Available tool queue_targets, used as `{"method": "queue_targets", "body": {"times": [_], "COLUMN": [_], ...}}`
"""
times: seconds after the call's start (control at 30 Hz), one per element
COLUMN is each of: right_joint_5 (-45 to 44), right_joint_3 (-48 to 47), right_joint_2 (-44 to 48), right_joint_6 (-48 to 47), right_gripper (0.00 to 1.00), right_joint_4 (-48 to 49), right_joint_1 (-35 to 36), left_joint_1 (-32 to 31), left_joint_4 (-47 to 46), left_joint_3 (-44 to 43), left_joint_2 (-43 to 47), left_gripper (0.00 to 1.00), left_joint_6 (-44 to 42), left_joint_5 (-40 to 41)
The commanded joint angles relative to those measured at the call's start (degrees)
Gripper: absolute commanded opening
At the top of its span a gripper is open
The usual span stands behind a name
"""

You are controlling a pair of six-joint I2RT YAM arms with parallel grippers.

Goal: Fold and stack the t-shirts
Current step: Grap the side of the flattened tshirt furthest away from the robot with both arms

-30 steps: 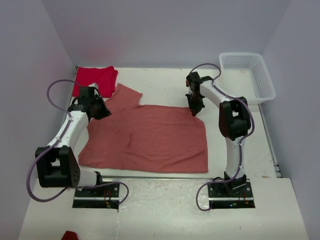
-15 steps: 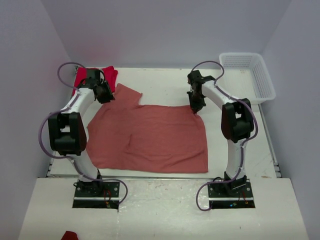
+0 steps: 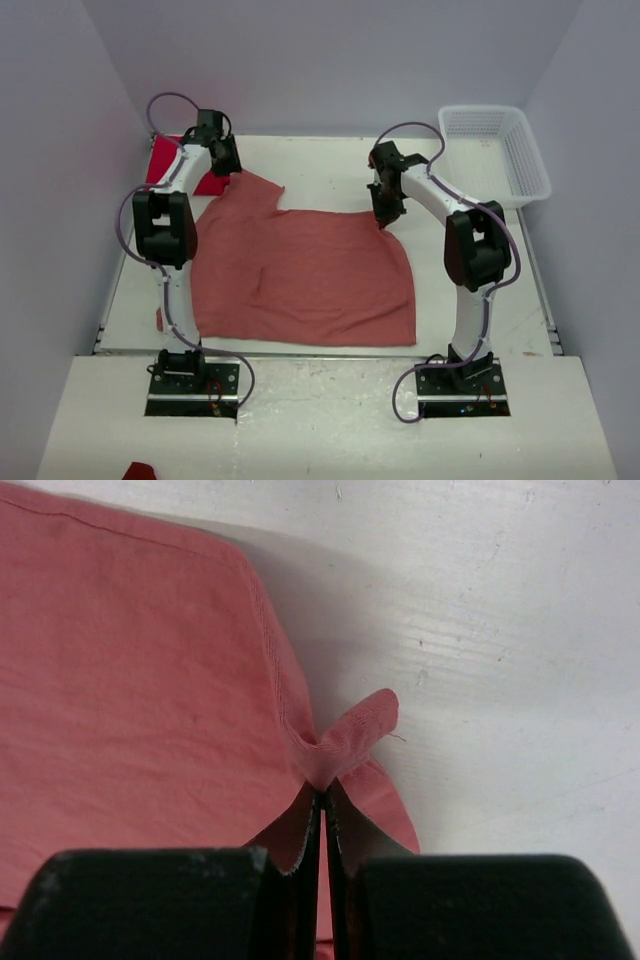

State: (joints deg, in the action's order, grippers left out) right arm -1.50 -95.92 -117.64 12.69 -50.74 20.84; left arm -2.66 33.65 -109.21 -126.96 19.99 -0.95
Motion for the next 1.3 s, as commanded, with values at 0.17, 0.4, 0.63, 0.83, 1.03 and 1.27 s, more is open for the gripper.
{"method": "queue_targets", "body": {"times": [0.17, 0.4, 0.63, 0.83, 1.03, 1.27], "right_joint_5": [2.7, 3.6, 4.2, 4.6, 3.5, -1.5], "right_joint_3": [1.3, 2.2, 3.5, 3.5, 3.4, -0.7], "right_joint_2": [5.3, 6.6, 8.6, 9.0, 7.3, 4.9], "right_joint_6": [0.3, 0.2, 0.2, 0.4, 2.0, 4.4], "right_gripper": [0.0, 0.0, 0.0, 0.0, 0.0, 0.0], "right_joint_4": [1.7, 1.8, 2.2, 2.2, 2.6, 0.7], "right_joint_1": [0.1, 0.1, 0.1, 0.0, 0.1, -0.2], "left_joint_1": [0.1, 0.1, 0.1, 0.1, 0.1, -0.2], "left_joint_4": [1.2, 0.8, -0.3, -0.3, -1.3, -2.2], "left_joint_3": [-11.8, -18.8, -19.9, -18.9, -17.4, -13.2], "left_joint_2": [-9.3, -15.2, -18.2, -19.2, -15.9, -6.0], "left_gripper": [0.39, 0.39, 0.4, 0.26, 0.0, 0.0], "left_joint_6": [-4.8, -7.6, -7.5, -7.6, -6.5, -5.2], "left_joint_5": [1.7, 2.7, 1.9, 2.2, -0.3, -2.1]}}
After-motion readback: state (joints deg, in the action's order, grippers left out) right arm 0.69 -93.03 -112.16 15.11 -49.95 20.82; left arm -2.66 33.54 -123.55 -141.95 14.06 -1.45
